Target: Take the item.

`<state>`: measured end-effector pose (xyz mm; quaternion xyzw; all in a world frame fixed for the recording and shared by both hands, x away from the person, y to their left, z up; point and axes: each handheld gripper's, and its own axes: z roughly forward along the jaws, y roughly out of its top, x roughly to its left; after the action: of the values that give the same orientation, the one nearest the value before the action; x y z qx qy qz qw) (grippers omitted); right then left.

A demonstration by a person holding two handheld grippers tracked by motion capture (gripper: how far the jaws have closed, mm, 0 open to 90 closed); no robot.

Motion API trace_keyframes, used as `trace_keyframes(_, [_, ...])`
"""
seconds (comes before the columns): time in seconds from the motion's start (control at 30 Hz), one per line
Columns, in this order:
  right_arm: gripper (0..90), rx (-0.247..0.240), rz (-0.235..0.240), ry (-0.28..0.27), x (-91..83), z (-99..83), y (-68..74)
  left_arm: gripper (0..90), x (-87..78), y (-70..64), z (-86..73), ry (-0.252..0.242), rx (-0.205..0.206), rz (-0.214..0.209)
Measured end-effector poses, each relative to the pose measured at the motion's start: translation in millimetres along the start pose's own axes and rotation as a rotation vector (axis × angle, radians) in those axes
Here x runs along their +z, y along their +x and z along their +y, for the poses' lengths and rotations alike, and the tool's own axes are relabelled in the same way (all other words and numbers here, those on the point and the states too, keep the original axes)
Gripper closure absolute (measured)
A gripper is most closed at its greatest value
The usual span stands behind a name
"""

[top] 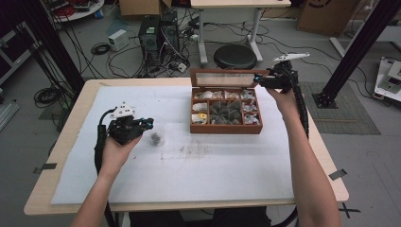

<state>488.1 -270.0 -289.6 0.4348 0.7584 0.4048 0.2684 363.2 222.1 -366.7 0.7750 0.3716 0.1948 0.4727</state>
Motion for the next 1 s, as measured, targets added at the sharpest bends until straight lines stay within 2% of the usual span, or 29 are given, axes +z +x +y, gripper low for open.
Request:
trace_keyframes(0.23, [41.8,-0.001,0.000,-0.001,0.0,0.0,-0.1,67.1,-4.2,1.0,3.0,-0.024,-0.027,0.009])
trace_keyframes(0.33, [41.8,0.000,0.001,0.000,0.0,0.0,-0.1,57.5,-6.5,1.1,4.9,-0.033,-0.038,0.000])
trace_keyframes(0.6, [41.8,0.000,0.000,0.000,0.0,0.1,0.1,36.4,-11.1,-4.3,15.1,-0.062,-0.014,-0.024])
trace_keyframes(0.67, [41.8,0.000,0.000,0.000,-0.1,-0.1,0.1,36.0,-12.5,-5.8,16.9,-0.088,-0.008,-0.034])
trace_keyframes(0.83, [41.8,0.003,-0.003,0.002,-0.2,-0.1,0.7,27.9,-15.7,-10.4,21.3,-0.123,0.004,-0.046])
trace_keyframes(1.0, [41.7,0.006,-0.004,-0.002,-0.1,-0.5,0.7,24.4,-23.6,-15.4,28.5,-0.174,0.018,-0.045])
